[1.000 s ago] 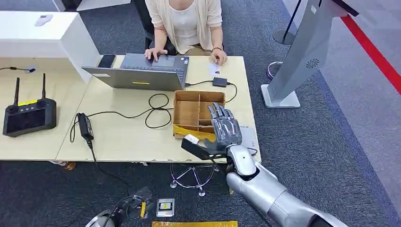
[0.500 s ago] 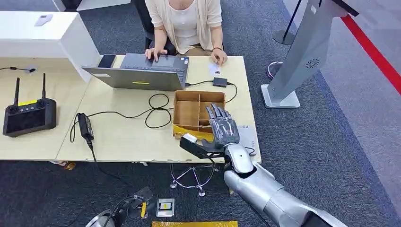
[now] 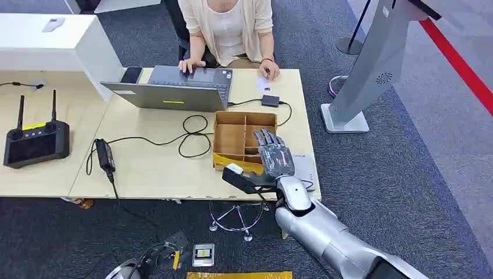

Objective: Pass the card to the sensor for recognition and then transmit it.

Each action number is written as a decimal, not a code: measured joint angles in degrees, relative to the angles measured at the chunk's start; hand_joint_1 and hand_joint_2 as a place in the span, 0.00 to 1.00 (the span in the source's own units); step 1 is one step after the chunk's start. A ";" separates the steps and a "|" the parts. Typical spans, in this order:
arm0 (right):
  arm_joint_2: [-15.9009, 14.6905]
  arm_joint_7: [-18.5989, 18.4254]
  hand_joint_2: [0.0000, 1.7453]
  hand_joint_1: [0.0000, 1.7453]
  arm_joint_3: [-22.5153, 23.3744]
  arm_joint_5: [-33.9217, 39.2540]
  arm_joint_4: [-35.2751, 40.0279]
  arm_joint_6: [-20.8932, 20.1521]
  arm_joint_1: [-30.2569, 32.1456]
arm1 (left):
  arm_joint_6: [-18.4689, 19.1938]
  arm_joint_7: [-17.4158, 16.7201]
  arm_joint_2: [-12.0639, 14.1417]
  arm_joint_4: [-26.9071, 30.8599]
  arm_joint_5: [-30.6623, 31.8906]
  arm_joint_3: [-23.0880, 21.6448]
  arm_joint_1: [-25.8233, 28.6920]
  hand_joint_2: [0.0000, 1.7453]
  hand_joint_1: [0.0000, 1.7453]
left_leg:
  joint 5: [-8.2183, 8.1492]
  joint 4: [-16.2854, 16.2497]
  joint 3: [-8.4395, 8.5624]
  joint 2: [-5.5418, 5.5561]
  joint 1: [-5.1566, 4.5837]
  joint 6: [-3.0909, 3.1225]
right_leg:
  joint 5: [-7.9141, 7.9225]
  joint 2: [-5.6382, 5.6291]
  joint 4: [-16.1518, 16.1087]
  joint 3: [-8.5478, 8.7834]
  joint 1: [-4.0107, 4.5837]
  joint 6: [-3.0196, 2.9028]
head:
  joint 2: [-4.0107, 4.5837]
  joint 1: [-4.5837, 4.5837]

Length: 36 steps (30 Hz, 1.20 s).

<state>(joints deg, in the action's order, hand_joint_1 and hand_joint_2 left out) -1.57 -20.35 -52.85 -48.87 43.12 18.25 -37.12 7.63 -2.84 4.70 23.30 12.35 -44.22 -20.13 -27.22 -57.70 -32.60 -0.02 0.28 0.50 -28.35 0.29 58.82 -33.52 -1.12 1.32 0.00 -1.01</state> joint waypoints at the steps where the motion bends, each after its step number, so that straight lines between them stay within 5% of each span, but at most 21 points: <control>1: 0.04 -0.08 1.00 0.00 0.00 0.00 -0.26 -0.02 -0.02 | 0.15 0.02 0.02 -0.04 0.33 0.00 0.00 0.00 0.00 | 0.00 0.00 0.00 0.00 0.00 0.00 | 0.00 0.00 0.00 0.00 0.00 0.00 | 0.00 0.00; 12: 0.17 -0.35 1.00 0.00 0.02 -0.02 -1.64 -0.13 -0.01 | 0.72 0.02 0.00 -0.07 1.00 0.00 -0.01 0.00 0.00 | 0.00 0.00 0.01 0.00 0.00 0.00 | 0.00 0.00 0.00 0.00 0.00 0.00 | 0.00 0.00; 13: 0.20 -0.44 1.00 0.06 0.02 -0.02 -1.75 -0.13 -0.01 | 0.76 0.04 0.00 -0.07 1.07 0.00 -0.01 0.00 0.00 | 0.00 0.00 0.01 0.00 0.00 0.00 | 0.00 0.00 0.00 0.00 0.00 0.00 | 0.00 0.00; 14: 0.24 -0.50 1.00 1.00 0.02 -0.02 -1.86 -0.13 -0.01 | 0.81 0.04 0.00 -0.07 1.16 0.00 -0.02 0.00 0.00 | 0.00 0.00 0.01 -0.01 0.00 0.00 | 0.00 -0.01 0.00 0.00 0.00 0.00 | 0.00 0.00; 36: 0.11 -0.33 1.00 1.00 1.31 -0.55 -2.45 -0.87 0.20 | 2.03 0.04 -0.50 -0.07 3.41 -0.59 -0.54 0.00 0.00 | 0.00 0.00 0.02 -0.03 0.00 0.00 | 0.00 -0.03 0.00 -0.01 0.00 0.00 | 0.00 0.00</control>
<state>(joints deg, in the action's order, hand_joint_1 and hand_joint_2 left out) -1.46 -20.68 -51.54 -49.42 40.68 17.38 -36.92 9.66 -2.80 4.20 23.23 15.76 -44.81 -20.67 -27.22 -57.70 -32.58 -0.05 0.28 0.50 -28.35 0.26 58.82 -33.53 -1.12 1.32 0.00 -1.01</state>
